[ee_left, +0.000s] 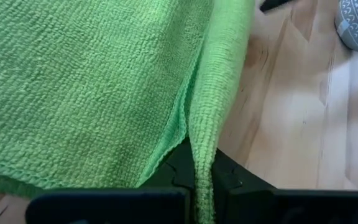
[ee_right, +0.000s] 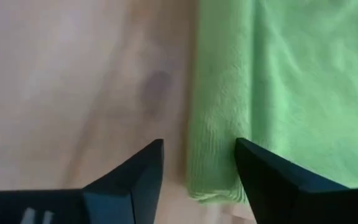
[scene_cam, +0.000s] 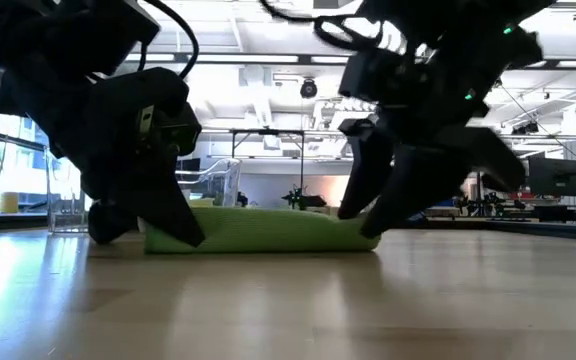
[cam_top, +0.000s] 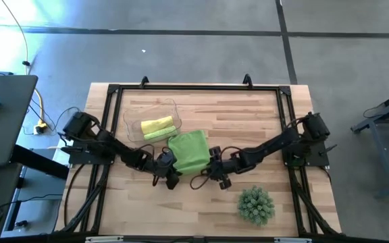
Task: Roll microfiber towels into tight, uniform cylinder then place into a basket
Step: Roll the green towel
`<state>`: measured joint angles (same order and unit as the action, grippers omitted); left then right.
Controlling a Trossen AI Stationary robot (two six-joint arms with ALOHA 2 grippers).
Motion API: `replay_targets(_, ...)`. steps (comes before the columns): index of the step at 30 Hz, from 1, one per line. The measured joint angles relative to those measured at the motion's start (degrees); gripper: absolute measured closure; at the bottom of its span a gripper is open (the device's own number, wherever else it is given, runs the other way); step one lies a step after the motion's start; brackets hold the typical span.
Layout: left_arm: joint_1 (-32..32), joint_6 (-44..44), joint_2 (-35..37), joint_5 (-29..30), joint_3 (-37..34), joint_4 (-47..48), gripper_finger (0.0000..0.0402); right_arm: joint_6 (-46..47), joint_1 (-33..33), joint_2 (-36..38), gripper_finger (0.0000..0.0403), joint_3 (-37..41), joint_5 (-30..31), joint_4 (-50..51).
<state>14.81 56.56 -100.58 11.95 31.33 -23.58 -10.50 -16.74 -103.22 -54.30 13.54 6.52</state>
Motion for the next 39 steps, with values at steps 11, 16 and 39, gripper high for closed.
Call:
replay_targets(11, 0.07, -0.84, 5.31, 0.38, -0.17, 6.91, 0.0363, 2.56, 4.34, -0.72, 0.0225, -0.04, -6.46, 0.28)
replay_targets(16, -0.11, 0.56, 5.27, 1.16, 0.13, 9.38, 0.0353, 3.10, 4.36, 2.66, 0.0233, -0.07, -2.40, 8.64)
replay_targets(39, -0.15, 1.24, 5.27, 1.74, 0.07, 10.24, 0.0351, 0.08, -1.91, -2.78, 0.0234, -0.07, 3.44, -7.82)
